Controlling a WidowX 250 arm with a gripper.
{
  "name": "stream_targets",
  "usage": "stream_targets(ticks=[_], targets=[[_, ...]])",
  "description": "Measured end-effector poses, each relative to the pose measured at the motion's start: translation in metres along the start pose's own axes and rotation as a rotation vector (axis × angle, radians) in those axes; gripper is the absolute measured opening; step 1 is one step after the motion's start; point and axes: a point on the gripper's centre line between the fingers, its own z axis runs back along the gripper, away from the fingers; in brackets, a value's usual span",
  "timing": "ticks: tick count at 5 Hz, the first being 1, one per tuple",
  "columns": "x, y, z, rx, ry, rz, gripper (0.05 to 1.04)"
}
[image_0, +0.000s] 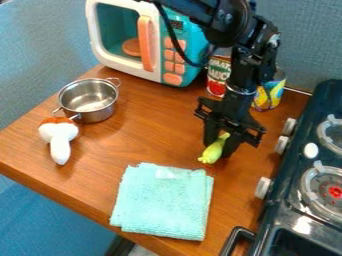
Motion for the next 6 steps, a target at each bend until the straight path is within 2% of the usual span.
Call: stream_targets(ticks=[1,2,3,4,5,6], targets=[[-0.001,-0.002,-0.001,-0.024,0.005,0.028,0.834],[-0.011,0.002,-0.002,-0.077,0.014,0.073,1.009],[-0.018,0.013,0.027,-0.104,-0.056,0.12,1.005],[-0.032,0.029,0.054,-0.079,-0.111,0.151,1.004],[-0.054,0.067,0.073,-0.024,-0.131,0.227,1.001],[-0.061,0.106,0.072,0.049,-0.104,0.167,1.001]])
